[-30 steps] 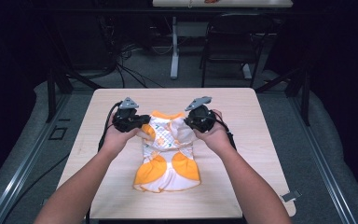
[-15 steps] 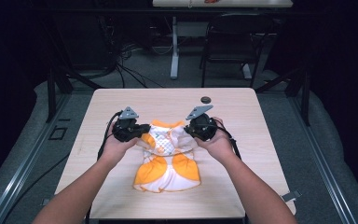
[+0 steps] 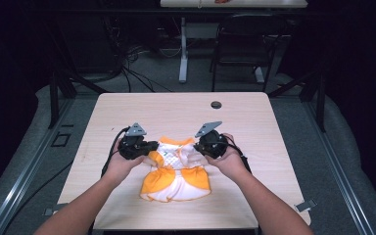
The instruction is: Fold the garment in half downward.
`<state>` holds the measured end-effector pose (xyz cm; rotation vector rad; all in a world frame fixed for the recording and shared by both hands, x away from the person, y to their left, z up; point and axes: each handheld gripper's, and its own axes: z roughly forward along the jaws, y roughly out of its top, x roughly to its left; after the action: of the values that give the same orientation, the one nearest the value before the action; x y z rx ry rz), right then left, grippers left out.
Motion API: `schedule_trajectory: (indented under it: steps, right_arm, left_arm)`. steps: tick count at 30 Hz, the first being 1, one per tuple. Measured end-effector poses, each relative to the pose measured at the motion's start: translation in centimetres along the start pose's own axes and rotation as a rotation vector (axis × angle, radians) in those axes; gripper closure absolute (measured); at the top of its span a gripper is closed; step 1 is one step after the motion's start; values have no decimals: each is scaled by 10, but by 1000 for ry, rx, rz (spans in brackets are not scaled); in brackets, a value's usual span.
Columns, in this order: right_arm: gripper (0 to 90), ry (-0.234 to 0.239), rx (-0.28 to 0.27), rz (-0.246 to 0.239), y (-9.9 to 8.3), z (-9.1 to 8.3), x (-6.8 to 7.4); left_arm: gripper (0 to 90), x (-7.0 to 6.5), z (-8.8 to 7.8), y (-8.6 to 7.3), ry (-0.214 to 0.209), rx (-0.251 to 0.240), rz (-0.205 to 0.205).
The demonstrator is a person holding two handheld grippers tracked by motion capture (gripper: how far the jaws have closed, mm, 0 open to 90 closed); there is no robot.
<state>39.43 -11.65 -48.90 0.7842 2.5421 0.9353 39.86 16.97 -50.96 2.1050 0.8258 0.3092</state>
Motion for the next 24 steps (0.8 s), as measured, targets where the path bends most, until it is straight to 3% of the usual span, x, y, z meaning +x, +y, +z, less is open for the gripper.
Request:
schedule_trajectory:
  steps: [4, 11, 24]
  right_arm:
    - [871, 8, 12, -13, -7, 2, 7]
    - [868, 40, 6, 4, -23, 5, 15]
    - [838, 96, -19, 62, -50, 10, 26]
  left_arm:
    - [846, -3, 1, -9, -15, 8, -6]
    - [841, -9, 2, -24, -58, 20, -5]
    - [817, -21, 6, -50, -82, 38, -13]
